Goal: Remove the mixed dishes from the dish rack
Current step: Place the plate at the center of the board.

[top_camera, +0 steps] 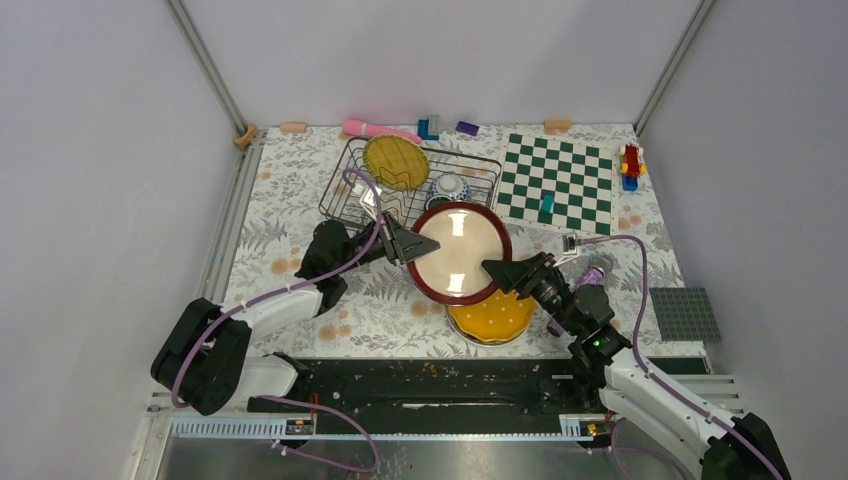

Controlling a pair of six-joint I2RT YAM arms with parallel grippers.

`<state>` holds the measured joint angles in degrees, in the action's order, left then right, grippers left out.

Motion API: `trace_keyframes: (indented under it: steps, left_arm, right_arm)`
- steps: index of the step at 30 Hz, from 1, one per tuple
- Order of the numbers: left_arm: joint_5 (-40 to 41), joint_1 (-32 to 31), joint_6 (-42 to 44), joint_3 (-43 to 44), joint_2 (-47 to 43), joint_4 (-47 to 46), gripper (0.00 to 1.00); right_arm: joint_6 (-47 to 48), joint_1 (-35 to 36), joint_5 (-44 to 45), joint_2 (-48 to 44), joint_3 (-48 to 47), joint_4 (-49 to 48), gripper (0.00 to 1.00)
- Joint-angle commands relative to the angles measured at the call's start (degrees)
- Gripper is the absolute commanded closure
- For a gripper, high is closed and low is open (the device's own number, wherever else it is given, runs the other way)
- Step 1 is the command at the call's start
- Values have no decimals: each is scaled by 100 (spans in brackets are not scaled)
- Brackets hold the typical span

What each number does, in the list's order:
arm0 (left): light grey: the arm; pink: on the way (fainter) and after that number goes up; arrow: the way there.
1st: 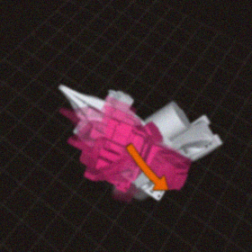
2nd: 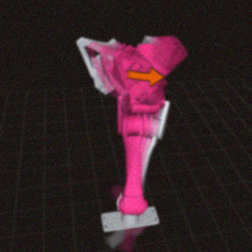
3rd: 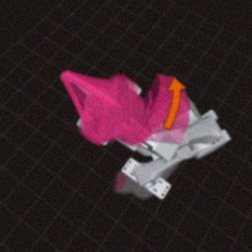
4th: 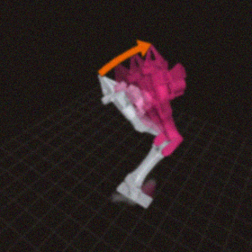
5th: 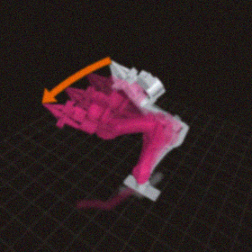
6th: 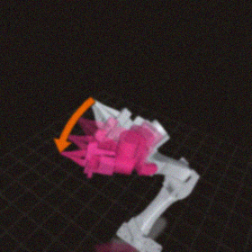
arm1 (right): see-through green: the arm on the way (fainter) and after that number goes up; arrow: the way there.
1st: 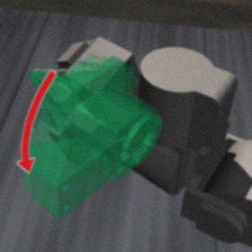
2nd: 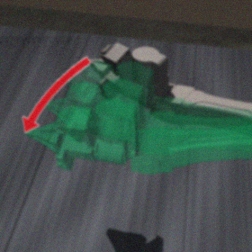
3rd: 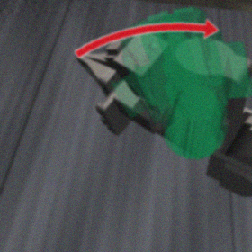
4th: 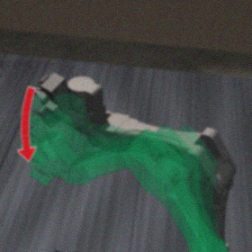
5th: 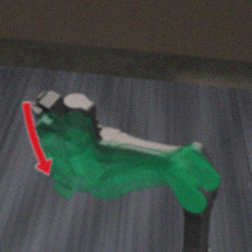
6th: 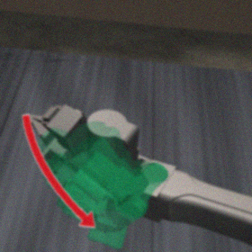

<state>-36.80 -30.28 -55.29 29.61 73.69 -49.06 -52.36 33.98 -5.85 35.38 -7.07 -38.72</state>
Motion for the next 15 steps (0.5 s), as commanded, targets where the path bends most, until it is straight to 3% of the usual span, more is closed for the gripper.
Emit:
trace_keyframes:
  steps: [1, 15]
  left_arm:
    - [210, -73, 192, 359, -339, -387, 100]
    - [264, -107, 406, 523, -328, 102, 100]
  right_arm:
    - [-218, 18, -237, 141, -240, -761, 34]
    - [-468, 21, -571, 336, -280, -1215, 66]
